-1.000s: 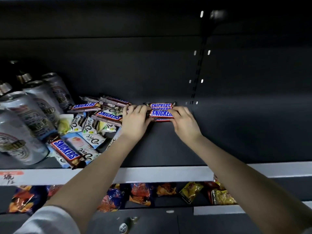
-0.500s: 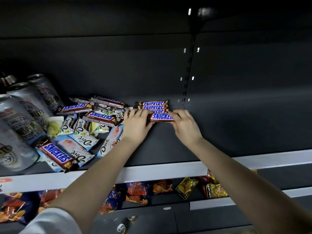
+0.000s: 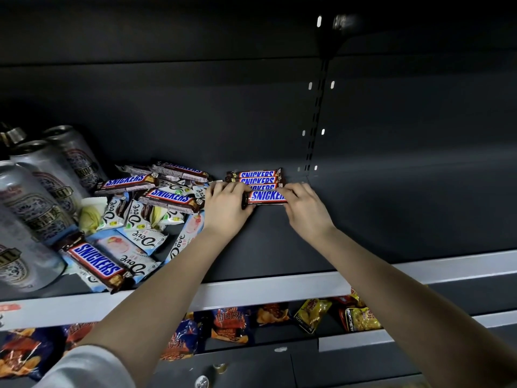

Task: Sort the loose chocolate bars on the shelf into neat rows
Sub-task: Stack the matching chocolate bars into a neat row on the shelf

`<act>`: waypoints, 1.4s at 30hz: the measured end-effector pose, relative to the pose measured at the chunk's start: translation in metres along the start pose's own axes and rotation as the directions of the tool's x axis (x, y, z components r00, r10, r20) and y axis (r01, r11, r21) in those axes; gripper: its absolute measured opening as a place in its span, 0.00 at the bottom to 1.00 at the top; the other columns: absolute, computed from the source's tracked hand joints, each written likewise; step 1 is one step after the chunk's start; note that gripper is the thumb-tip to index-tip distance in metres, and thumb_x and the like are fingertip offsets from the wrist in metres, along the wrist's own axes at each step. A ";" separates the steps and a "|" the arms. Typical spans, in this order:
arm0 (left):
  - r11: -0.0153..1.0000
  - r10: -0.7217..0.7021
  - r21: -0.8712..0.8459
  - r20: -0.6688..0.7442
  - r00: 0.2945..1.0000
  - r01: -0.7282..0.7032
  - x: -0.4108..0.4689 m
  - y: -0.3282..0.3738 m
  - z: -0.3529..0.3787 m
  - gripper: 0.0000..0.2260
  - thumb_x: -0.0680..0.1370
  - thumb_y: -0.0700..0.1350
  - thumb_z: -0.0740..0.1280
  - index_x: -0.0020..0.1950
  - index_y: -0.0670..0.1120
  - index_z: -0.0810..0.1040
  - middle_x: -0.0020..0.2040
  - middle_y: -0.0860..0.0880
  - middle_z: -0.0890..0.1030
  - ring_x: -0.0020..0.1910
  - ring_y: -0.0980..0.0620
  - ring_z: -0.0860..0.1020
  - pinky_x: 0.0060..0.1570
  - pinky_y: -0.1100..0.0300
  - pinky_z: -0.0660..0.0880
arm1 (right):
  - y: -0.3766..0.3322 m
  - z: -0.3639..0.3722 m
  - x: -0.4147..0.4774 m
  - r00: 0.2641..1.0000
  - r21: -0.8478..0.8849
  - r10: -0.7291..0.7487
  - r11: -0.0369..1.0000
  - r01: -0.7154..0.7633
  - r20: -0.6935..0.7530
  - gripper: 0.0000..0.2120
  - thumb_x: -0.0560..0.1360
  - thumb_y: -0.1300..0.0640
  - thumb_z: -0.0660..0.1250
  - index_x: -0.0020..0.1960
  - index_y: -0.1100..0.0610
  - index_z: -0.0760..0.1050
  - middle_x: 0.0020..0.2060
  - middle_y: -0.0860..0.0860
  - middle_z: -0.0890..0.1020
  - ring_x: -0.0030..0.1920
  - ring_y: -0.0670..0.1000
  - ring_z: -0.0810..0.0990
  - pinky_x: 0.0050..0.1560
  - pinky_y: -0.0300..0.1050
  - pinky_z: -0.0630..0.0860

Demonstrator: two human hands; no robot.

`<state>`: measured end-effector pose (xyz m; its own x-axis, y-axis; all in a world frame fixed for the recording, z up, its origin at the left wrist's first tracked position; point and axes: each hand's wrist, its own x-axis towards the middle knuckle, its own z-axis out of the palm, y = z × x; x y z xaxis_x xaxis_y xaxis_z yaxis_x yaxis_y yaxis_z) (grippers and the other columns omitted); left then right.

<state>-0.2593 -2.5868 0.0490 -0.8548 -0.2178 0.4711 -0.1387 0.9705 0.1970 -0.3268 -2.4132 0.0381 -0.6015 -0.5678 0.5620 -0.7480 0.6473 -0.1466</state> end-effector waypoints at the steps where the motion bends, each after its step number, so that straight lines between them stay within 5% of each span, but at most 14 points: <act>1: 1.000 -0.011 -0.002 0.023 1.000 0.011 0.000 -0.001 0.000 0.16 0.74 0.51 0.67 0.60 0.49 0.75 0.58 0.50 0.78 0.63 0.45 0.69 0.66 0.51 0.57 | 0.000 0.001 0.000 1.000 -0.002 0.002 1.000 -0.002 0.014 0.21 0.67 0.70 0.71 0.59 0.64 0.76 0.52 0.59 0.79 0.53 0.60 0.77 0.56 0.54 0.76; 12: 0.997 -0.045 -0.058 0.100 0.994 0.051 -0.003 -0.006 0.004 0.15 0.72 0.50 0.66 0.58 0.49 0.73 0.59 0.51 0.76 0.62 0.47 0.68 0.62 0.53 0.63 | 0.000 0.005 0.000 0.994 0.003 0.015 1.000 -0.015 0.107 0.20 0.72 0.70 0.66 0.63 0.61 0.73 0.58 0.57 0.76 0.58 0.58 0.73 0.60 0.51 0.71; 24: 0.985 -0.142 -0.092 0.056 0.988 0.147 -0.004 -0.007 0.008 0.14 0.70 0.42 0.65 0.54 0.41 0.69 0.55 0.42 0.73 0.55 0.44 0.70 0.57 0.54 0.66 | -0.005 0.008 0.001 0.989 0.028 -0.075 0.997 0.072 0.124 0.21 0.70 0.69 0.68 0.62 0.59 0.75 0.54 0.58 0.78 0.56 0.61 0.75 0.54 0.55 0.77; 29: 0.978 -0.121 -0.172 0.019 0.992 0.122 -0.002 -0.008 -0.001 0.17 0.69 0.41 0.65 0.56 0.40 0.69 0.56 0.42 0.73 0.56 0.42 0.71 0.57 0.53 0.66 | -0.010 0.003 0.004 0.992 0.017 -0.123 0.992 0.122 0.014 0.18 0.69 0.61 0.70 0.59 0.57 0.77 0.50 0.55 0.79 0.53 0.58 0.77 0.58 0.53 0.72; 35: 0.982 -0.172 -0.092 -0.045 0.984 0.167 0.001 -0.032 -0.031 0.19 0.69 0.43 0.65 0.59 0.44 0.71 0.57 0.44 0.75 0.58 0.42 0.70 0.61 0.50 0.64 | -0.043 0.008 0.025 0.985 0.099 -0.167 0.981 0.169 -0.030 0.16 0.73 0.57 0.59 0.57 0.58 0.78 0.51 0.54 0.80 0.53 0.56 0.78 0.57 0.50 0.73; 42: 0.952 -0.288 0.111 0.013 0.957 0.285 -0.025 -0.091 -0.064 0.22 0.71 0.45 0.64 0.65 0.45 0.70 0.65 0.45 0.72 0.65 0.42 0.67 0.68 0.50 0.59 | -0.095 0.029 0.048 0.962 0.188 -0.273 0.944 0.271 -0.016 0.19 0.74 0.59 0.66 0.64 0.60 0.73 0.56 0.55 0.78 0.58 0.57 0.75 0.59 0.51 0.72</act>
<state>-0.1934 -2.6762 0.0749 -0.7850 -0.4871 0.3827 -0.4314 0.8733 0.2265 -0.2931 -2.5164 0.0553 -0.3700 -0.7147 0.5936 -0.9219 0.3616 -0.1393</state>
